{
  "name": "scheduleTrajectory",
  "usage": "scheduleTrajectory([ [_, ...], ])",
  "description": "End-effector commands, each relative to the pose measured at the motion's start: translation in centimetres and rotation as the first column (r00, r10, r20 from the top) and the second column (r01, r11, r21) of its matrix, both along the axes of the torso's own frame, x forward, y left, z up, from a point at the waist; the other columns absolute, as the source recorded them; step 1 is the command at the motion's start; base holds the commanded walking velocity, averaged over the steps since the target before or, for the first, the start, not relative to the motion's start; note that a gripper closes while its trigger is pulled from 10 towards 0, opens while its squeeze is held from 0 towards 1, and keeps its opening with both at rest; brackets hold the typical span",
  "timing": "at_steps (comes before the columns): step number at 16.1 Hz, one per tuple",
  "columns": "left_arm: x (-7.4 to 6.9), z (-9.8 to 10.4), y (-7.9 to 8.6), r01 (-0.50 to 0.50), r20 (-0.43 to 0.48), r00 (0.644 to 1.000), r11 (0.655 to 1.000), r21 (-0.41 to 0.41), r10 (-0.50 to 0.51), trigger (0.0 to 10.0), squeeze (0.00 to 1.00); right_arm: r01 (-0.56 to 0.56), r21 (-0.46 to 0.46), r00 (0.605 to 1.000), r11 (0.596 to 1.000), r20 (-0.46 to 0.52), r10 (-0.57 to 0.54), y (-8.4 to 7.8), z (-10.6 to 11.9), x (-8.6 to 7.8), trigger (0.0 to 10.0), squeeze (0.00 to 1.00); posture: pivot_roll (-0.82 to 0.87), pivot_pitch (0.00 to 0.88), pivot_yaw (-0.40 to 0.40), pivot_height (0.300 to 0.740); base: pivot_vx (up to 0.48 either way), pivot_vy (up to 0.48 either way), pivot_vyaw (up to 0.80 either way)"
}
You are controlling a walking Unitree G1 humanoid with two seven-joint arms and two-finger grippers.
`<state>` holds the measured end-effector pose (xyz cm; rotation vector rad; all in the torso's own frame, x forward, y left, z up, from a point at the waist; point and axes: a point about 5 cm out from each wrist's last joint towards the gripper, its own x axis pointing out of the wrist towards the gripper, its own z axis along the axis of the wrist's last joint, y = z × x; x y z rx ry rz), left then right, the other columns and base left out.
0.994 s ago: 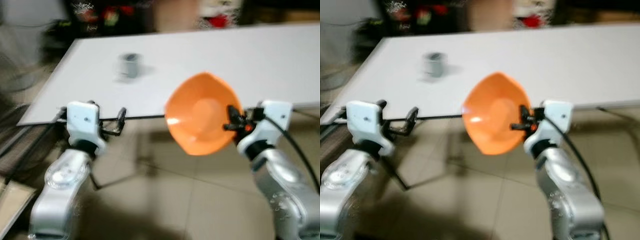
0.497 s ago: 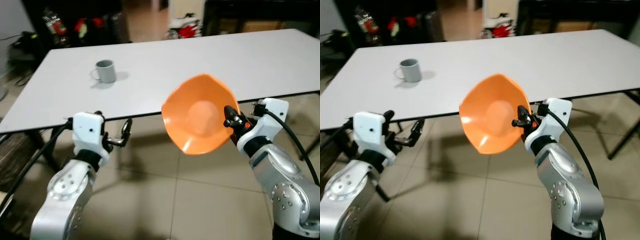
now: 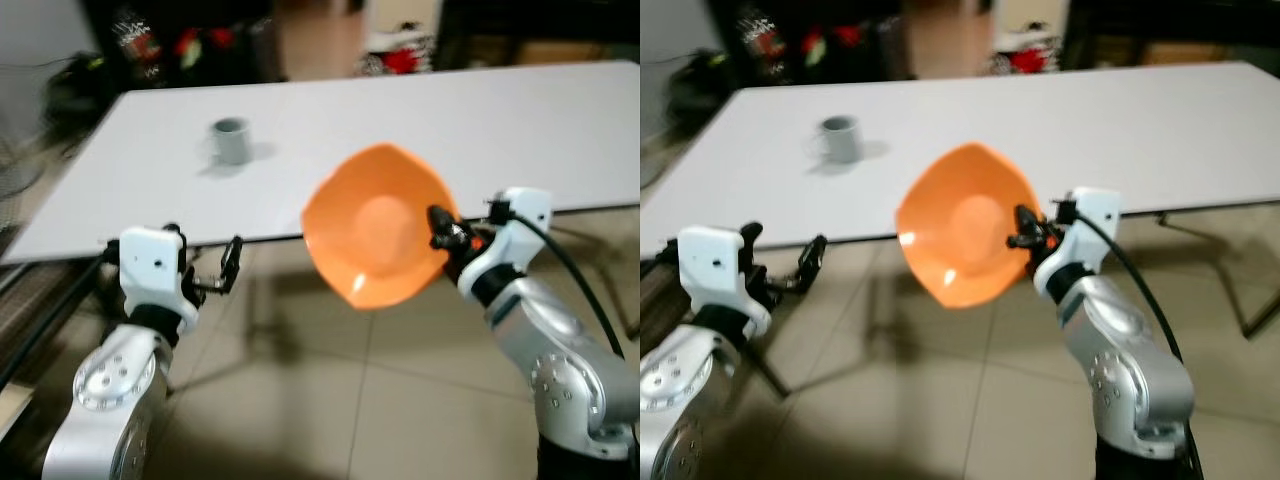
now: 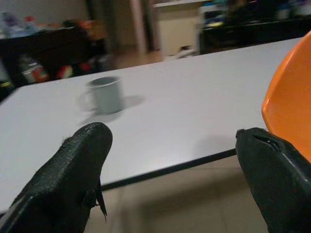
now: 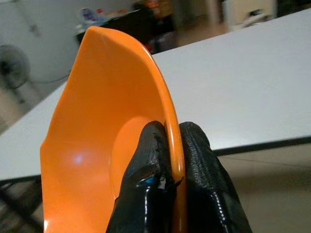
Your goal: Setting the table
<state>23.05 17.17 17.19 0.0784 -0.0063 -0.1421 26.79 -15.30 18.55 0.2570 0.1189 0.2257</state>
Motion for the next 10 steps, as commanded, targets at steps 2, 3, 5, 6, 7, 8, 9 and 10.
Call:
scheduleTrajectory([
  [2, 0.14, 0.13, -0.63, 0.03, 0.003, 1.0, 1.0, -0.003, -0.03, 10.0, 0.0, 0.042, 0.0, 0.998, 0.999, 0.038, -0.042, -0.91, 0.69, -0.17, 10.0, 0.0, -0.09, 0.0, 0.043, 0.74, 0.319, 0.0, 0.0],
  [3, 0.23, 0.11, -0.67, 0.031, 0.004, 1.0, 1.0, -0.004, -0.031, 10.0, 0.0, 0.038, 0.004, 0.999, 0.999, 0.038, -0.038, -0.89, 0.73, -0.13, 10.0, 0.0, -0.09, 0.0, 0.041, 0.74, 0.33, 0.0, 0.0],
  [5, 0.3, 0.11, -0.7, 0.032, 0.005, 0.999, 0.999, -0.003, -0.032, 10.0, 0.0, 0.031, 0.017, 0.998, 0.999, 0.047, -0.032, -0.86, 0.8, -0.05, 10.0, 0.0, -0.09, 0.0, 0.038, 0.74, 0.322, 0.0, 0.0],
  [6, 0.33, 0.11, -0.7, 0.031, 0.006, 0.999, 0.999, -0.004, -0.031, 10.0, 0.0, 0.027, 0.021, 0.998, 0.999, 0.048, -0.028, -0.83, 0.84, -0.01, 10.0, 0.0, -0.09, 0.0, 0.035, 0.74, 0.322, 0.0, 0.0],
  [7, 0.34, 0.12, -0.7, 0.03, 0.007, 1.0, 1.0, -0.004, -0.03, 10.0, 0.0, 0.021, 0.031, 0.999, 0.999, 0.044, -0.022, -0.75, 0.87, 0.04, 10.0, 0.0, -0.08, 0.0, 0.035, 0.74, 0.322, 0.0, 0.0],
  [8, 0.32, 0.07, -0.68, 0.028, 0.006, 1.0, 1.0, -0.004, -0.028, 10.0, 0.0, 0.019, 0.034, 0.999, 0.999, 0.043, -0.021, -0.72, 0.87, 0.08, 10.0, 0.0, -0.08, 0.0, 0.032, 0.74, 0.326, 0.0, 0.0],
  [9, 0.29, 0.04, -0.67, 0.028, 0.006, 1.0, 1.0, -0.003, -0.028, 10.0, 0.0, 0.019, 0.034, 0.999, 0.999, 0.043, -0.021, -0.72, 0.87, 0.12, 10.0, 0.0, -0.08, 0.0, 0.029, 0.74, 0.326, 0.0, 0.0],
  [10, 0.21, 0.01, -0.64, 0.026, 0.005, 1.0, 1.0, -0.004, -0.026, 10.0, 0.0, 0.018, 0.032, 0.999, 0.999, 0.044, -0.02, -0.65, 0.88, 0.22, 10.0, 0.0, -0.08, 0.0, 0.027, 0.74, 0.326, 0.0, 0.0],
])
